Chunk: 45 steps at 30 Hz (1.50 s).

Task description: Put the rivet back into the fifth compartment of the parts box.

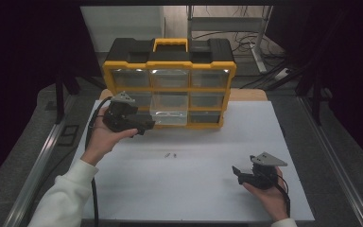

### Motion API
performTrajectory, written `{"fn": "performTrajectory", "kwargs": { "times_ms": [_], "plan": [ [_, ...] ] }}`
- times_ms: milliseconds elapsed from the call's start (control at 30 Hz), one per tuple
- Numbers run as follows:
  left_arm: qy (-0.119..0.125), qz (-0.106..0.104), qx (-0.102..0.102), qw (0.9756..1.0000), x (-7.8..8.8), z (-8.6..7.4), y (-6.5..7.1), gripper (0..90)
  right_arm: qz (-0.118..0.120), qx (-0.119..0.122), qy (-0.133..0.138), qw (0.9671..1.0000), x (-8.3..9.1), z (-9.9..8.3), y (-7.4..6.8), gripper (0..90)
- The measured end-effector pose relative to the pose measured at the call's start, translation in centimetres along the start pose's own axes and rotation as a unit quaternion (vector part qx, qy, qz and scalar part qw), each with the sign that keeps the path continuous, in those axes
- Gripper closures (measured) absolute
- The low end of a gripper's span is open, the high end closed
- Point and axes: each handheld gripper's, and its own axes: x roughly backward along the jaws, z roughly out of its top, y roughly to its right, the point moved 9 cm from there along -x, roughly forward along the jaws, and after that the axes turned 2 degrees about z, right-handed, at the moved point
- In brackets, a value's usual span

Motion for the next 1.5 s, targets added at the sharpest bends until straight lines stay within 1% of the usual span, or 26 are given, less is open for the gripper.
{"fn": "performTrajectory", "kwargs": {
  "times_ms": [167, 367, 600, 800, 867, 1067, 1167, 1400, 1500],
  "plan": [
    [-0.007, -0.001, 0.001, 1.0, -0.6, -1.3, 0.1, 14.0, 0.0, 0.0, 0.0, 1.0, 0.0, 0.0, 0.0, 19.5],
    [-0.017, -0.005, -0.001, 0.9998, -1.3, -2.5, 0.3, 15.1, 0.0, 0.0, -0.001, 1.0, 0.0, 0.0, -0.1, 19.5],
    [-0.029, -0.006, -0.004, 0.9996, -2.2, -3.2, 0.5, 16.2, 0.001, 0.0, -0.001, 1.0, 0.0, 0.0, -0.1, 19.5],
    [-0.041, -0.013, -0.011, 0.999, -3.2, -4.0, 1.1, 18.3, 0.0, 0.001, -0.002, 1.0, 0.0, 0.0, -0.1, 19.4],
    [-0.043, -0.017, -0.013, 0.9988, -3.5, -4.2, 1.3, 19.0, 0.001, 0.001, -0.003, 1.0, -0.1, -0.1, -0.1, 19.5],
    [-0.058, -0.022, -0.018, 0.9979, -4.7, -5.0, 1.7, 19.2, 0.0, 0.001, -0.003, 1.0, -0.1, -0.1, -0.1, 19.5],
    [-0.063, -0.025, -0.015, 0.9976, -5.3, -5.3, 1.9, 19.5, 0.001, 0.001, -0.003, 1.0, -0.1, -0.1, -0.1, 19.4],
    [-0.078, -0.025, -0.02, 0.9964, -6.6, -6.2, 2.2, 19.8, 0.001, 0.002, -0.004, 1.0, -0.1, -0.1, -0.1, 19.4],
    [-0.088, -0.027, -0.024, 0.9955, -7.2, -6.6, 2.4, 19.8, 0.001, 0.001, -0.005, 1.0, -0.1, -0.1, -0.1, 19.5]
  ]
}}
